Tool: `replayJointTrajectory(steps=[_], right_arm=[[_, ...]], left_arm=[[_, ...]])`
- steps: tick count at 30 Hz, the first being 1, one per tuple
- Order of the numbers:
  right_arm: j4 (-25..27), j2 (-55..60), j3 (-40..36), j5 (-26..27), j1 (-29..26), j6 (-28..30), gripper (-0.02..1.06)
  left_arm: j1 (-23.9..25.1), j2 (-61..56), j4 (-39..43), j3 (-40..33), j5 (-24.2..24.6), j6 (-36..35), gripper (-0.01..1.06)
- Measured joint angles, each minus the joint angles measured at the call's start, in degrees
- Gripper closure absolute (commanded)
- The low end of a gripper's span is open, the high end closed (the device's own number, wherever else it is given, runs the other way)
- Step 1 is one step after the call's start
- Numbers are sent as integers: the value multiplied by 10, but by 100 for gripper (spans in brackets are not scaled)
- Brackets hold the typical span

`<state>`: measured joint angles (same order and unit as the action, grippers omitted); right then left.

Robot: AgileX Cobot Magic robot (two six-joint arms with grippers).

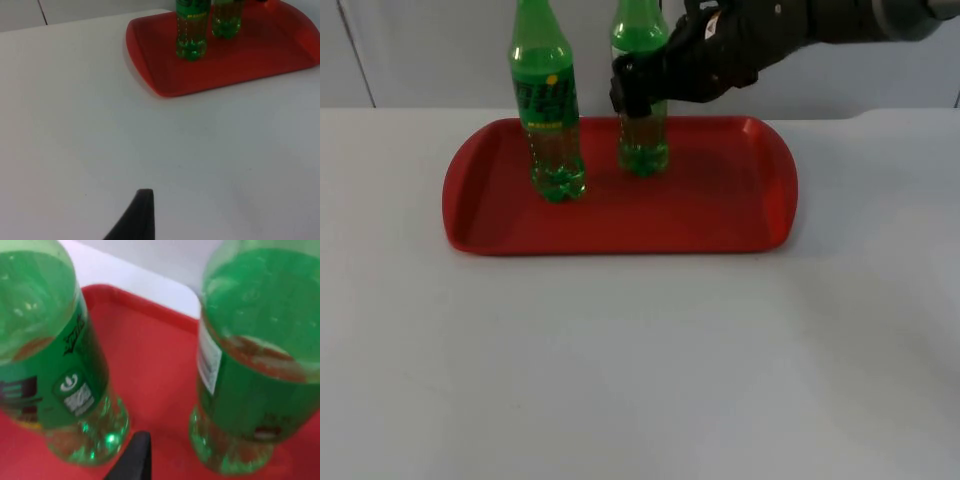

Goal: Place the bottle upright on the tray.

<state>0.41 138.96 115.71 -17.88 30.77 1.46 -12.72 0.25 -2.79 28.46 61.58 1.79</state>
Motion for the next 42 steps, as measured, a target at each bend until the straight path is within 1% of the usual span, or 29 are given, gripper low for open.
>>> replayJointTrajectory(steps=[1, 2, 3, 7, 8, 12, 13, 15, 16, 18, 20, 23, 24, 26, 28, 29, 31, 34, 35, 36, 37, 38, 39, 42], right_arm=[[0, -9, 0, -20, 0, 0, 9], [0, -9, 0, -20, 0, 0, 9], [0, -17, 0, -39, 0, 0, 9], [0, -54, 0, -139, 0, 0, 9], [0, -54, 0, -139, 0, 0, 9], [0, -85, 0, -254, 0, 0, 9], [0, -85, 0, -254, 0, 0, 9], [0, -98, 0, -304, 0, 0, 9], [0, -102, 0, -338, 0, 0, 9], [0, -106, 0, -349, 0, 0, 9], [0, -114, 0, -390, 0, 1, 9], [0, -134, -10, -422, 0, 1, 9], [0, -134, -10, -422, 0, 1, 9], [1, -159, -35, -426, 0, 0, 9], [1, -195, -72, -416, 4, -4, 9], [1, -195, -72, -416, 4, -4, 9], [1, -236, -123, -389, 7, -4, 9], [1, -305, -225, -335, 12, -8, 9], [1, -305, -225, -335, 12, -8, 9], [1, -331, -256, -315, 14, -8, 9], [1, -365, -310, -289, 15, -10, 9], [1, -390, -346, -272, 15, -15, 9], [1, -390, -346, -272, 15, -15, 9], [1, -462, -441, -231, 15, -15, 9]], left_arm=[[0, 0, 0, 0, 0, 0, 0], [0, 0, 0, 0, 0, 0, 0], [0, 0, 0, 0, 0, 0, 0], [0, 0, 0, 0, 0, 0, 0], [0, 0, 0, 0, 0, 0, 0], [0, 0, 0, 0, 0, 0, 0], [0, 0, 0, 0, 0, 0, 0], [0, 0, 0, 0, 0, 0, 0], [0, 0, 0, 0, 0, 0, 0], [0, 0, 0, 0, 0, 0, 0], [0, 0, 0, 0, 0, 0, 0], [0, 0, 0, 0, 0, 0, 0], [0, 0, 0, 0, 0, 0, 0], [0, 0, 0, 0, 0, 0, 0], [0, 0, 0, 0, 0, 0, 0], [0, 0, 0, 0, 0, 0, 0], [0, 0, 0, 0, 0, 0, 0], [0, 0, 0, 0, 0, 0, 0], [0, 0, 0, 0, 0, 0, 0], [0, 0, 0, 0, 0, 0, 0], [0, 0, 0, 0, 0, 0, 0], [0, 0, 0, 0, 0, 0, 0], [0, 0, 0, 0, 0, 0, 0], [0, 0, 0, 0, 0, 0, 0]])
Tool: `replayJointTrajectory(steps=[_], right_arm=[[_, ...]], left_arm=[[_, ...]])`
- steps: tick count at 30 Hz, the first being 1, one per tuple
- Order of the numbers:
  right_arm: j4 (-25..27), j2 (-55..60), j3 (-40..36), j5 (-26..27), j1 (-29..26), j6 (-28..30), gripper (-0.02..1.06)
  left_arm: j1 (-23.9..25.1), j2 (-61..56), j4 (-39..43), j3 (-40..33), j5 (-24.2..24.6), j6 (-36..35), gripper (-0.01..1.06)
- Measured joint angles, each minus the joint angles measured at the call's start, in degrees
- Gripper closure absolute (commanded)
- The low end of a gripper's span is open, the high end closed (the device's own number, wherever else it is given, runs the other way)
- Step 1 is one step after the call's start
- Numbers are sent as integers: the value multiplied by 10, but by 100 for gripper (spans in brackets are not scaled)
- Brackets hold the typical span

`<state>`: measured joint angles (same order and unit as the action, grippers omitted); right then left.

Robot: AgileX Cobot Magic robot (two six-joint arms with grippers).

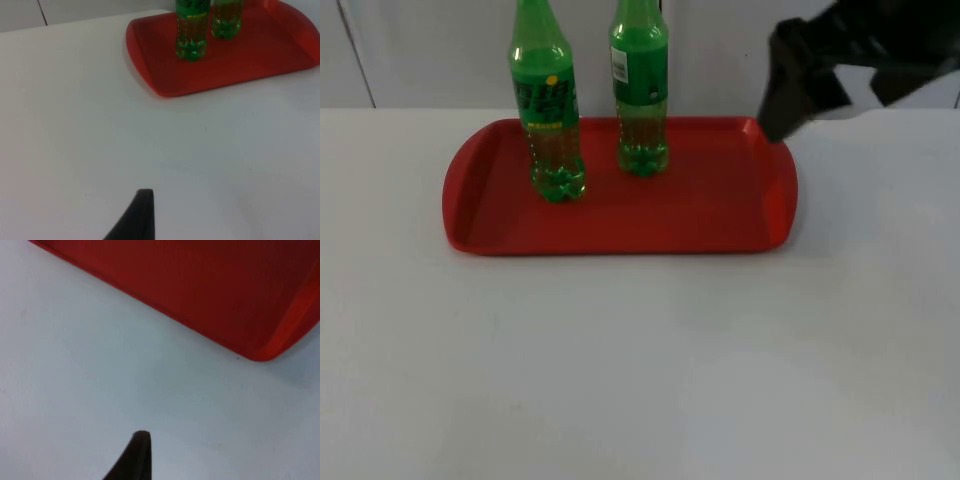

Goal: Place the bottle upright on the tray.

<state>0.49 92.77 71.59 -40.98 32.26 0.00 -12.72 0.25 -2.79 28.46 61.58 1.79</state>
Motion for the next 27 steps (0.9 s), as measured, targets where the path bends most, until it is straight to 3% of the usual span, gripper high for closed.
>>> replayJointTrajectory(steps=[1, 6, 11, 22, 27], right_arm=[[0, 0, 0, 0, 0, 0, 9], [-5, -137, -140, 44, 0, -3, 9], [-5, -233, -212, 48, 0, -3, 9], [-1, -427, -313, 46, 0, -3, 9], [-1, -538, -343, 3, 0, -3, 9]], left_arm=[[0, 0, 0, 0, 0, 0, 0], [0, 0, 0, 0, 0, 0, 0], [0, 0, 0, 0, 0, -1, 0], [0, 0, 0, 0, 0, -1, 0], [0, 0, 0, 0, 0, -1, 0]])
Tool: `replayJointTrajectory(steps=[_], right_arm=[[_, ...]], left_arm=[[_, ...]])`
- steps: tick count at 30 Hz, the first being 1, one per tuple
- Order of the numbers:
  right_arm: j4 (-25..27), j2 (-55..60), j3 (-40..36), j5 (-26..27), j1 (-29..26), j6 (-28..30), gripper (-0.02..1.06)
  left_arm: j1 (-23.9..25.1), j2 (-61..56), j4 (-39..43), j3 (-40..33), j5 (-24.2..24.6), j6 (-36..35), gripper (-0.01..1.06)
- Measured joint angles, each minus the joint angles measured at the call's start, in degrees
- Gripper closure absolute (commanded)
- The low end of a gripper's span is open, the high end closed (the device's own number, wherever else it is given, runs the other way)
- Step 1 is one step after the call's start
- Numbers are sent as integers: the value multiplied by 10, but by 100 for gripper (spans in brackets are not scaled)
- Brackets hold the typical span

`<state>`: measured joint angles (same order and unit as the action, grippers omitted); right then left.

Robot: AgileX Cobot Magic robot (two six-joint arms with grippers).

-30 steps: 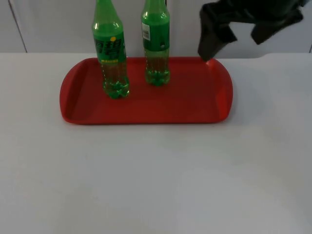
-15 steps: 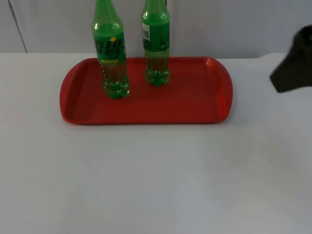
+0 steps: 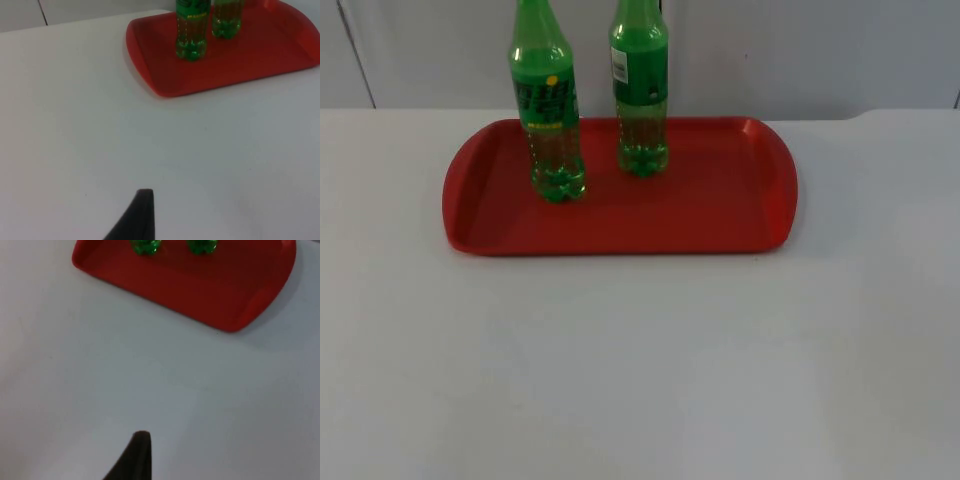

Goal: Place the bottle upright on the tray.

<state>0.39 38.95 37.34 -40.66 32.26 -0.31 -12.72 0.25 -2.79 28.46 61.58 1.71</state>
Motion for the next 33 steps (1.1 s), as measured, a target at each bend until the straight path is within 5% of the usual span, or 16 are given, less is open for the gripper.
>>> replayJointTrajectory(steps=[13, 33], right_arm=[[-4, -233, -1, -146, 0, 0, 9], [-35, -385, -6, -242, 1, 0, 9]], left_arm=[[0, 0, 0, 0, 0, 0, 0], [0, 0, 0, 0, 0, 0, 0]])
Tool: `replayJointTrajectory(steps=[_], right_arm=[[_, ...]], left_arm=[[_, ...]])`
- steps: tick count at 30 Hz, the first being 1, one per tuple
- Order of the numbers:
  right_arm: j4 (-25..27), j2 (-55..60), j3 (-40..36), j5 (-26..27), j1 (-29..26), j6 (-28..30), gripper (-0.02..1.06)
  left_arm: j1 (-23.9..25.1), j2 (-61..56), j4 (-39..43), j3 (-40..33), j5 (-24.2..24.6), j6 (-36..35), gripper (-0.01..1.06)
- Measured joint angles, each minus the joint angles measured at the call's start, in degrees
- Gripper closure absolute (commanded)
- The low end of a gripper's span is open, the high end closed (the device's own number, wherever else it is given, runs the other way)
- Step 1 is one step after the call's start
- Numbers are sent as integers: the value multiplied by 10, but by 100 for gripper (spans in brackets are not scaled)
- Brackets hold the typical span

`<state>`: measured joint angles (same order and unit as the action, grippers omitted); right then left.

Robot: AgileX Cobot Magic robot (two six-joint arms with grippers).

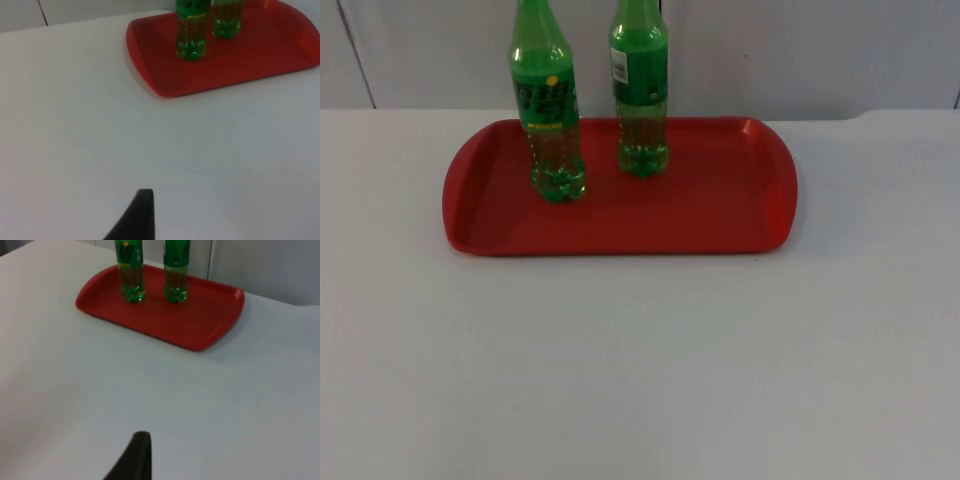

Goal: Place the bottle upright on the tray.

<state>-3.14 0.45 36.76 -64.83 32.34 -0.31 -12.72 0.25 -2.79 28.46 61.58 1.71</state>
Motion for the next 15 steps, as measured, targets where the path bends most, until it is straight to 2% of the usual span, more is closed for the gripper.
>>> replayJointTrajectory(steps=[9, 15], right_arm=[[-5, -3, -41, -2, 0, 0, 9], [-5, -3, -70, 17, 0, -1, 9]], left_arm=[[0, 0, 0, 0, 0, 0, 0], [0, 0, 0, 0, 0, 0, 0]])
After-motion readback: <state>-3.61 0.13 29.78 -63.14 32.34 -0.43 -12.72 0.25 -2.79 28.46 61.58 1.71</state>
